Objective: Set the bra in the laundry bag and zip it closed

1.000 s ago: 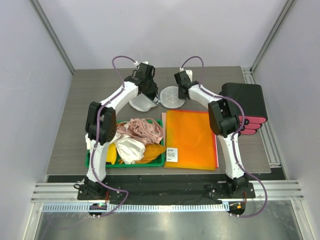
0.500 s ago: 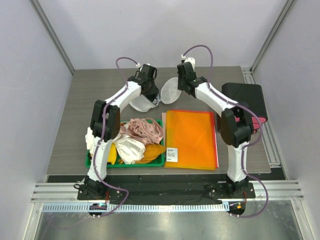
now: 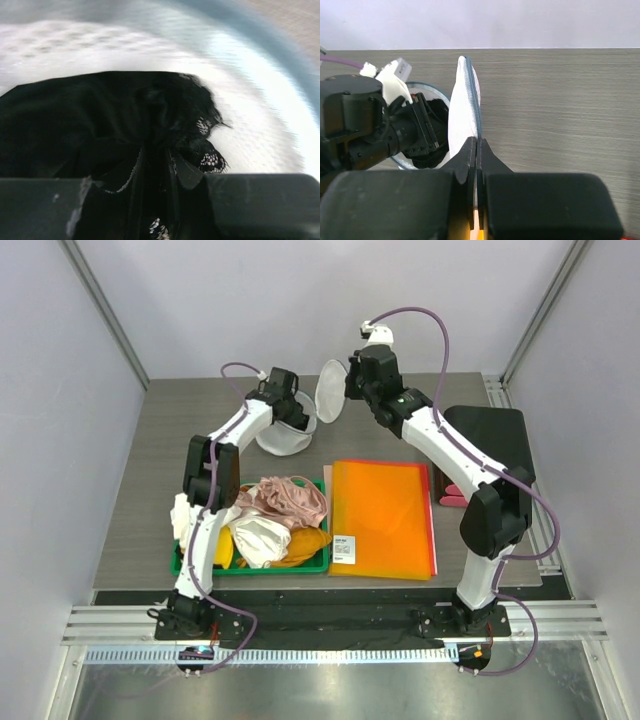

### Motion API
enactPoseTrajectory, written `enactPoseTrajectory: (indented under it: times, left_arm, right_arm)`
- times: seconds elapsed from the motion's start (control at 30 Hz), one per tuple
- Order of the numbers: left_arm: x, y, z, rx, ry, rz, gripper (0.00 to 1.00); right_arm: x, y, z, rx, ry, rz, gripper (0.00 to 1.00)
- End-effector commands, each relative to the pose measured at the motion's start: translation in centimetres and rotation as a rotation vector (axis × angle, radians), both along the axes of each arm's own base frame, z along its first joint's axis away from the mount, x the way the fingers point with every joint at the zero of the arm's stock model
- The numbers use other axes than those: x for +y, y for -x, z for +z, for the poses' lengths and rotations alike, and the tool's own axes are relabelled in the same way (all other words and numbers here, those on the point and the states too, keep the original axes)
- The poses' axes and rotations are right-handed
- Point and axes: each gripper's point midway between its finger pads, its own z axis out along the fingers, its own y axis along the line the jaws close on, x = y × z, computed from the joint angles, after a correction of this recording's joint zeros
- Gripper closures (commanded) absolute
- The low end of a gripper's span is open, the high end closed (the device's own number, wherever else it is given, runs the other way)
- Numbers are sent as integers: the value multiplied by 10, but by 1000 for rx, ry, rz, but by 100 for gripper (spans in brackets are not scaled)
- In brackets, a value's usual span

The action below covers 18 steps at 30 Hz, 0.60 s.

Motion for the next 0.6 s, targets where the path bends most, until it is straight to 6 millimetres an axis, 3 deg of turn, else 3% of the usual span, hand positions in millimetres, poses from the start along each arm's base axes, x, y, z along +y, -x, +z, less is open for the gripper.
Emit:
enactPoseTrajectory:
  times: [0.0, 0.03, 0.1, 0.13, 0.2, 0.27, 0.3, 0.37, 0.4, 0.43, 0.57]
  left_arm:
    - [-8, 4, 17, -3, 33, -26, 77]
    - [-8, 8, 18, -2, 30, -31, 76]
    - [-12, 9, 51, -63, 72, -59, 73]
    - [-13, 14, 52, -62, 76, -68, 68]
    - [-16, 18, 89, -128, 113, -91, 58]
    - [-17, 26, 102, -149, 130, -107, 51]
    - [-21, 30, 125, -192, 162, -133, 42]
    - [-23, 38, 132, -201, 186, -156, 34]
    - [-25, 41, 151, -238, 215, -167, 29]
    - [-23, 46, 148, -231, 218, -166, 28]
    - [-29, 59, 175, -343, 254, -207, 25]
  right_arm:
    - [-1, 4, 50, -108, -62, 3, 99]
    - [-2, 4, 50, -111, -46, 8, 99]
    - [-4, 3, 47, -112, -25, 0, 99]
    - [-6, 3, 44, -109, -10, -6, 99]
    - [-11, 2, 42, -115, 26, -15, 99]
    - [-13, 2, 42, -120, 40, -16, 99]
    - [-12, 2, 41, -122, 49, -13, 99]
    - [-13, 2, 40, -122, 56, -10, 99]
    - [-12, 2, 40, -121, 49, -7, 99]
    - [-12, 2, 39, -118, 49, -4, 99]
    - [-11, 3, 36, -99, 34, -10, 99]
